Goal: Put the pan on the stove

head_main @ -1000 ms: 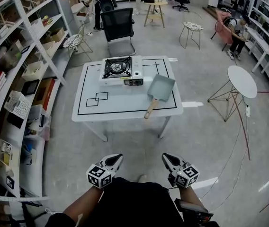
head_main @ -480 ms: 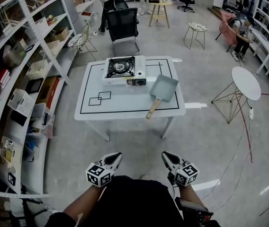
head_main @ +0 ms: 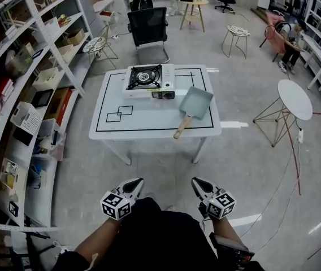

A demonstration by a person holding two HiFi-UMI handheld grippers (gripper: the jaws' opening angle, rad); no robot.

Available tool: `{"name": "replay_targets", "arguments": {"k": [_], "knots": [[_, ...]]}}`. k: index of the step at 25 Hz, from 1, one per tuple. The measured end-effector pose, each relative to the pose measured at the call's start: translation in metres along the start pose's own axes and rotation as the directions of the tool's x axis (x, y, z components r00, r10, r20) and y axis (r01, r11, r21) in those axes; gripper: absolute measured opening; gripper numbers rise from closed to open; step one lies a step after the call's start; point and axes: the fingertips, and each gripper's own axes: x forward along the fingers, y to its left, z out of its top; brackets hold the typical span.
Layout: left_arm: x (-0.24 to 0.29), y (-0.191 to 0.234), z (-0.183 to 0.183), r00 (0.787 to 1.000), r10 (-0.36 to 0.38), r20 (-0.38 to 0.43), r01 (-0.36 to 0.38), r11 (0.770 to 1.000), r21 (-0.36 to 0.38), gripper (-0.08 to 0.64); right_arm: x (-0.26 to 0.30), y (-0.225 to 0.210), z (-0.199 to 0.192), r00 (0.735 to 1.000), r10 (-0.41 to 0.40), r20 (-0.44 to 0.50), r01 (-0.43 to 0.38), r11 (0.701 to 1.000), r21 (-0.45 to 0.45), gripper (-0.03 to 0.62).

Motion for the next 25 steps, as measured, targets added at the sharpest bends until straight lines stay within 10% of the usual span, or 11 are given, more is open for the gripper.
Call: {"name": "replay_targets", "arguments": {"k": [25], "knots": [[0.056, 0.044, 0.021, 0.996, -0.088, -0.004, 0.088, 0.996, -0.028, 0.009, 0.051, -0.030, 0.015, 0.993, -0.074, -0.090, 0.076, 0.997, 0.014, 0.026]]}}
